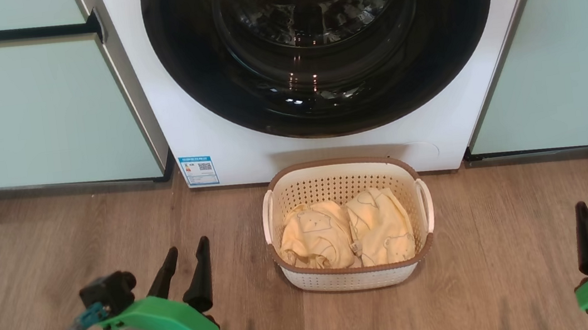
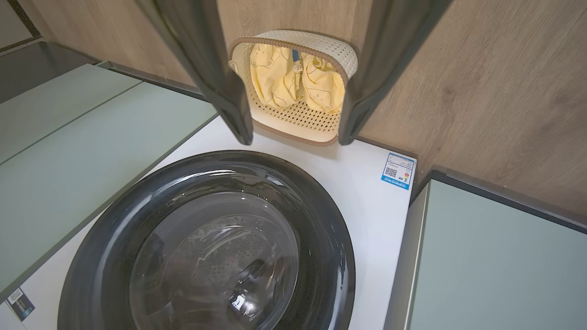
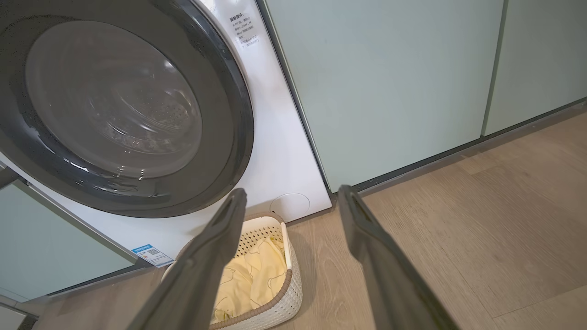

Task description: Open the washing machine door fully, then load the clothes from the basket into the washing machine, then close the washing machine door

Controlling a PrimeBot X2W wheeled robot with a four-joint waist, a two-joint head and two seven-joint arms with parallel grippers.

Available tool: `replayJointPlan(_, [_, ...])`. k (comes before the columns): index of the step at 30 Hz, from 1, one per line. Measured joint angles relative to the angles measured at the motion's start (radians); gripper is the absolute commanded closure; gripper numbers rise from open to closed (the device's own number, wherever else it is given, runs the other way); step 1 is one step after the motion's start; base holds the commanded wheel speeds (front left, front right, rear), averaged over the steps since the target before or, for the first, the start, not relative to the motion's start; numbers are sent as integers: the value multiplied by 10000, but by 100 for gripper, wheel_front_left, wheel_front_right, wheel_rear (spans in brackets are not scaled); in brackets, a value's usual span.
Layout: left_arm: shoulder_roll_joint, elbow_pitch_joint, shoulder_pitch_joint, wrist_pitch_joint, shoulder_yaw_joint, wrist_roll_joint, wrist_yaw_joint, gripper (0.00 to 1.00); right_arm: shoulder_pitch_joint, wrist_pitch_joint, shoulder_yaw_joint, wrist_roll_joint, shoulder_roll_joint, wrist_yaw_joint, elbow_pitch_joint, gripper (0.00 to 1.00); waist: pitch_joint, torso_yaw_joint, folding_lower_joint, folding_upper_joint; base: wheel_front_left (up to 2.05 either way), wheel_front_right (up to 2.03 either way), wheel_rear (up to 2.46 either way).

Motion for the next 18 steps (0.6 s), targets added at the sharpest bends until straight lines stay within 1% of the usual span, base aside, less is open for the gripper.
replayJointPlan(18, [13,92,-212,-443,-305,2027,-13,0,-204,-500,268,-2061,-13,0,100,0,69,-3,0,0,0,0,0])
